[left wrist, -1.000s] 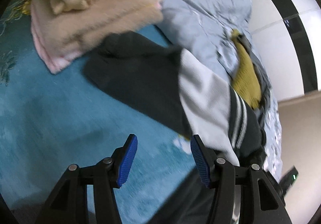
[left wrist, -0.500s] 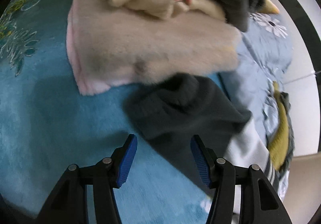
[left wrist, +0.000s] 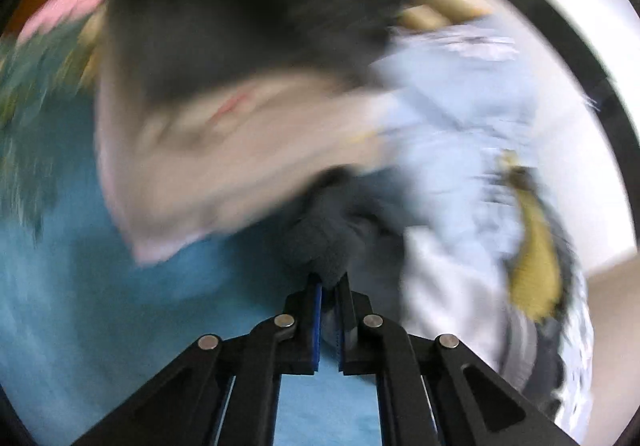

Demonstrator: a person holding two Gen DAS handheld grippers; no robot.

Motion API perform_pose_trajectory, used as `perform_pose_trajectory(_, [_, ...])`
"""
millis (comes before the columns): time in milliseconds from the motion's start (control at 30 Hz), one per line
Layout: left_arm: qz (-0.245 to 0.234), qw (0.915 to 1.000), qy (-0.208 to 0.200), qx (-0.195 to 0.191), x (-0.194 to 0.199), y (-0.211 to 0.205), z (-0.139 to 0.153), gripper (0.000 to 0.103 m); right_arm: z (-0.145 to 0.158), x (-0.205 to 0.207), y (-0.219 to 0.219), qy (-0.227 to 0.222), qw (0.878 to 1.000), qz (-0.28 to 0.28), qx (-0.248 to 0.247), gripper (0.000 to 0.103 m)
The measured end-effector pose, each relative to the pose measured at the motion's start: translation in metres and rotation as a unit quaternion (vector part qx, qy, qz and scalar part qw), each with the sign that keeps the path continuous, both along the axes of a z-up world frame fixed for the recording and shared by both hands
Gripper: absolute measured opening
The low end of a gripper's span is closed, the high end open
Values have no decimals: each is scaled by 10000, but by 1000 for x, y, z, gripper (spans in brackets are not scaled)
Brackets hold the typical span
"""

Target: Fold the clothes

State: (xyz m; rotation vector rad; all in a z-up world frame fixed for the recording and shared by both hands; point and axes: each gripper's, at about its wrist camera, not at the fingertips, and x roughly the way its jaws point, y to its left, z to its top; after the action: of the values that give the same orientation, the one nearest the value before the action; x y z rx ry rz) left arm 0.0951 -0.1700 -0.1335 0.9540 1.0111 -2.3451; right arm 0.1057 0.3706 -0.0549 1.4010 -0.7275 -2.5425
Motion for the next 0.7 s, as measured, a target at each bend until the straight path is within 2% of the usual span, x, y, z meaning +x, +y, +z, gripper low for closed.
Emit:
perform_pose_trajectory(67, [-541, 9967, 471, -380, -8, 28, 50, 5, 0, 6, 8, 56, 9999, -75, -109, 55])
perform_pose_trajectory(167, [-1227, 9832, 1073, -822, -25, 62, 115, 5, -1, 17, 20, 134, 9995, -136, -269, 55])
perform_pose_trajectory(267, [-1905, 9627, 1592, -1072, -38, 113, 168, 5, -2, 26, 37, 203, 9989, -186, -369, 55])
perform_pose_trajectory(367, [-2608, 9401, 1842, -1192, -50, 173, 201, 5, -3, 36, 56, 281, 9981, -257, -482, 55])
perform_pose_trajectory(433, [-3110, 9252, 1802, -1218, -59, 223, 208, 5, -3, 43, 71, 332, 9971, -351, -585, 55])
perform_pose_trajectory(567, [-3920, 8978, 1612, -1198, -73, 321, 195, 5, -9, 57, 103, 370, 9947, -614, -732, 55])
perform_pose_trajectory(700, [-4628, 8762, 914, -986, -82, 401, 148, 5, -24, 74, 133, 234, 9924, -909, -793, 55])
